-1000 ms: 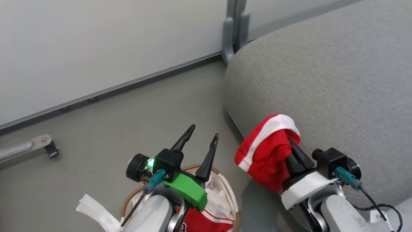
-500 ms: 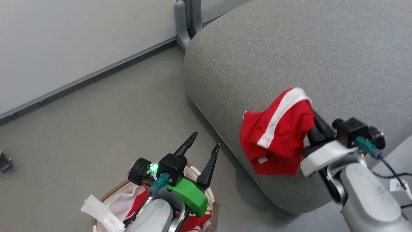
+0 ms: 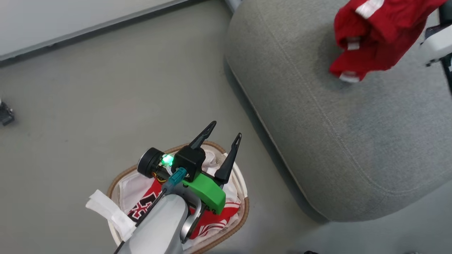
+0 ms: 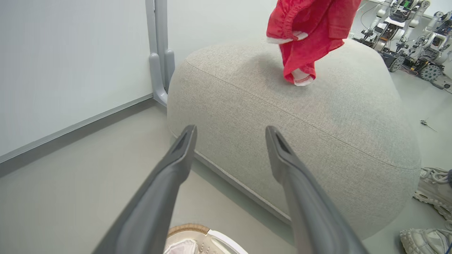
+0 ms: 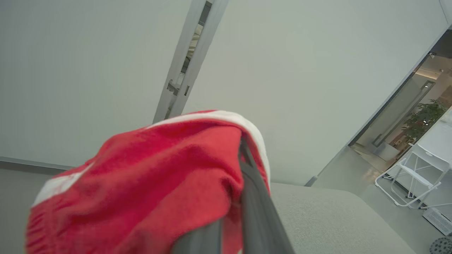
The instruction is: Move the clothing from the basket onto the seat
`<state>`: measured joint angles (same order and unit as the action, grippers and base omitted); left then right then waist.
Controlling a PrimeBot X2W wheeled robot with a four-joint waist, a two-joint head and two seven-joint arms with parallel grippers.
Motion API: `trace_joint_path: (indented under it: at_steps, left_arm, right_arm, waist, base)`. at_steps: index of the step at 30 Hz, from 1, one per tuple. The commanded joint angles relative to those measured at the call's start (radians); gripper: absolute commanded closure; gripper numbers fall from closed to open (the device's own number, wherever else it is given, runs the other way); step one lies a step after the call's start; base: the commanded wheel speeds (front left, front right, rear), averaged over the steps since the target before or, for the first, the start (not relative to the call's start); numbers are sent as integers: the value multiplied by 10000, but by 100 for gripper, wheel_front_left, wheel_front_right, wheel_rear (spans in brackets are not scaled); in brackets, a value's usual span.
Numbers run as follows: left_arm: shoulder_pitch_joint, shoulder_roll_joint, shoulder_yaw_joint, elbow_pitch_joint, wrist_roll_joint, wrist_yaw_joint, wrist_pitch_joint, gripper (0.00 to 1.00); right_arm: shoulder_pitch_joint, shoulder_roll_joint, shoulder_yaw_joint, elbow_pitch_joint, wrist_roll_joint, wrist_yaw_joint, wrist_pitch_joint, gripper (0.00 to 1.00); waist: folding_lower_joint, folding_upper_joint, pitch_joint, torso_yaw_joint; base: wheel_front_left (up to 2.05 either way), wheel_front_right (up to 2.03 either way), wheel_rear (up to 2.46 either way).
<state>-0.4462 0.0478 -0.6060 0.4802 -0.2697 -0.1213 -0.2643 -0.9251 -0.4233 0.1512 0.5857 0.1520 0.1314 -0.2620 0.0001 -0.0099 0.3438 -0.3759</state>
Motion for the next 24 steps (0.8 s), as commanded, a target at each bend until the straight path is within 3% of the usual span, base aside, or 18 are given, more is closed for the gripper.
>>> trace_joint_path:
  at_steps: [1, 7, 14, 15, 17, 24]
  left_arm:
    - [-258, 54, 45, -9, 103, -16, -2, 0]
    - [-531, 51, 196, 110, 261, -46, -2, 0]
    - [-547, 97, 429, 286, 485, -80, -2, 0]
    - [-550, 174, 492, 330, 512, -86, -2, 0]
    - [-552, 278, 646, 379, 561, -92, -4, 0]
    - [-217, 399, 1201, 615, 575, -95, -2, 0]
  right_arm:
    - [-354, -214, -187, 382, -225, -14, -45, 100]
    - [-1120, -290, -1363, 2073, -1153, -14, -32, 100]
    - [-328, 136, -3147, 3426, -1876, -14, -28, 100]
    - [-155, 219, -3408, 3502, -1951, -14, -26, 87]
    - [220, 490, -3785, 3459, -2092, -14, -26, 0]
    - [1616, 1196, -4318, 2514, -2140, -14, -26, 0]
  waist:
    - [-1, 99, 1067, 1075]
    - [-1, 99, 1642, 1620]
    - [-1, 99, 1887, 1956]
    - [-1, 99, 1873, 1949]
    - [-1, 99, 1829, 1884]
    - [-1, 99, 1312, 1589]
  base:
    - [0, 0, 0]
    - [0, 0, 0]
    - [0, 0, 0]
    - [0, 0, 0]
    - [0, 0, 0]
    - [0, 0, 0]
